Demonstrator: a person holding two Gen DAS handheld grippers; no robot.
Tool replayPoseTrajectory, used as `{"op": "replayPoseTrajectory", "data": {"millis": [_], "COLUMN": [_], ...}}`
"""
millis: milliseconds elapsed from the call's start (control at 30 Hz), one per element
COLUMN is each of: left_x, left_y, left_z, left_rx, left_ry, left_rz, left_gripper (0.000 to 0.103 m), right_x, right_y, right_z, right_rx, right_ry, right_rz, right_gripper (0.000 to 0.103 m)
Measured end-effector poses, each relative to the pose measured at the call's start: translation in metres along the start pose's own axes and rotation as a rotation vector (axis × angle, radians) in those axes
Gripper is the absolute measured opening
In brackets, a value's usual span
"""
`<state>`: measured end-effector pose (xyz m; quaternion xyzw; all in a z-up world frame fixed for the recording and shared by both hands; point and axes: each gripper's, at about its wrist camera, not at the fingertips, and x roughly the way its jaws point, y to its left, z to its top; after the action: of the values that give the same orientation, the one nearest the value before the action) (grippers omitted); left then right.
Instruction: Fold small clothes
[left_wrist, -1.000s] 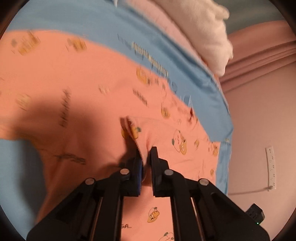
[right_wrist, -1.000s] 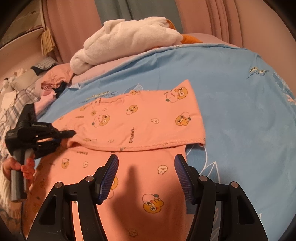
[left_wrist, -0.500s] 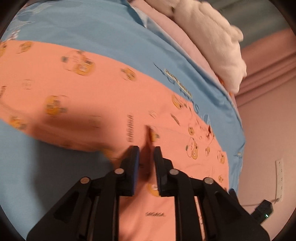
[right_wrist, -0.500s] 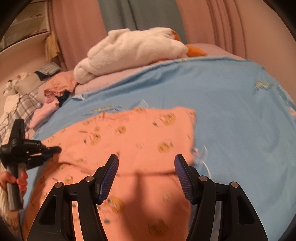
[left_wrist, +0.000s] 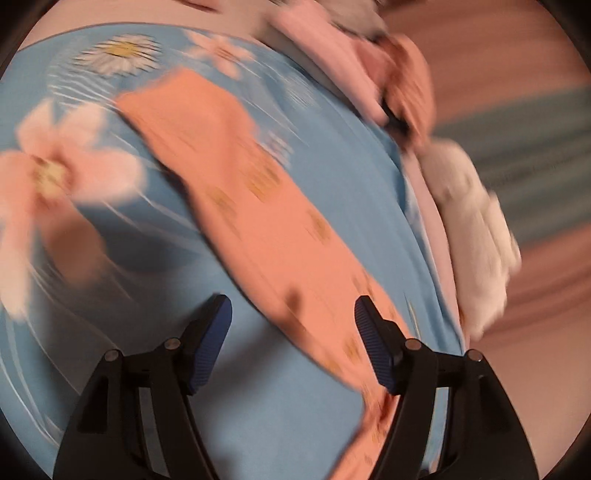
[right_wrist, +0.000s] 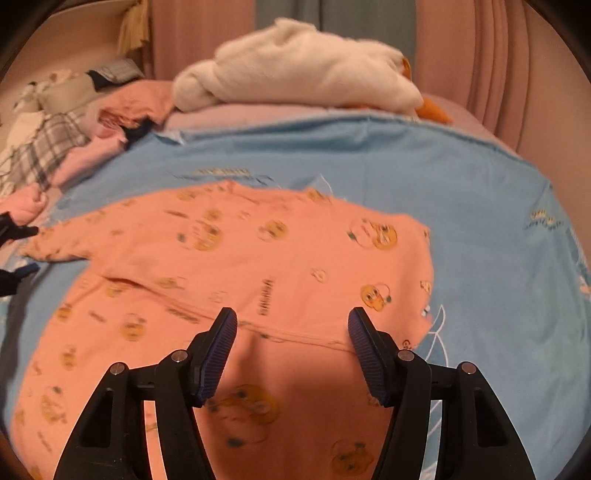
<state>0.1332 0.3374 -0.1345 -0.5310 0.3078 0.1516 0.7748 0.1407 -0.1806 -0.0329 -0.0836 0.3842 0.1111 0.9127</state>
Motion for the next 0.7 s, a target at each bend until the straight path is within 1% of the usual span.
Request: {"op": "replayPoseTrajectory", "data": {"millis": [67,100,167,200,233,267,300,367,433,467,533,567,600,667,700], "left_x": [0.000,0.002,0.006,0.010,0.014,0.016,0.018,0.017,0.011,0.006,-0.001,-0.006,-0.008,-0.013,-0.014], "left_y": [0.009,0.009,0.007,0.005,0.005,0.009,0.011,0.012,-0.010,-0.026,-0.057,-0.079,-0.093,-0.132,-0.158], "left_z": [0.014,0.023,0.034,0.039,0.045,0.050,0.054,0.058,0.054,0.048,0.036,0.026,0.018,-0.010,-0.031], "left_rx": [-0.043,-0.046,-0.040,-0.035,-0.035,-0.040,-0.049,-0.042,0.064,0.141,0.256,0.322,0.361,0.467,0.535], "left_ry": [-0.056,-0.085,-0.112,-0.123,-0.128,-0.125,-0.123,-0.127,-0.147,-0.158,-0.167,-0.166,-0.162,-0.143,-0.124], "left_rz": [-0.007,0.000,0.022,0.035,0.057,0.073,0.090,0.114,0.136,0.127,0.082,0.048,0.026,-0.037,-0.077], "left_gripper": [0.069,0.066,0.058,0.044,0.027,0.020,0.007,0.004,0.003,0.003,0.004,0.004,0.004,0.004,0.004], "right_x": [-0.007,-0.009,-0.011,-0.010,-0.010,-0.010,-0.011,-0.012,-0.012,-0.012,-0.012,-0.012,-0.012,-0.014,-0.017], "right_y": [0.004,0.004,0.007,0.006,0.007,0.008,0.009,0.010,0.010,0.009,0.005,0.003,0.000,-0.004,-0.006], "right_z": [-0.001,-0.002,-0.001,0.000,0.000,-0.001,-0.002,-0.005,-0.008,-0.009,-0.011,-0.013,-0.014,-0.016,-0.018], "right_rx": [-0.004,-0.004,-0.002,-0.001,0.001,0.003,0.006,0.009,0.008,0.010,0.019,0.029,0.041,0.064,0.073], "right_ry": [-0.011,-0.013,-0.016,-0.016,-0.016,-0.015,-0.013,-0.005,0.000,0.003,0.005,0.006,0.006,0.006,0.002], "right_rz": [0.013,0.018,0.026,0.027,0.028,0.027,0.024,0.021,0.014,0.010,0.006,0.007,0.008,0.011,0.015], "right_gripper": [0.063,0.063,0.063,0.063,0.063,0.063,0.063,0.063,0.063,0.063,0.063,0.063,0.063,0.063,0.063]}}
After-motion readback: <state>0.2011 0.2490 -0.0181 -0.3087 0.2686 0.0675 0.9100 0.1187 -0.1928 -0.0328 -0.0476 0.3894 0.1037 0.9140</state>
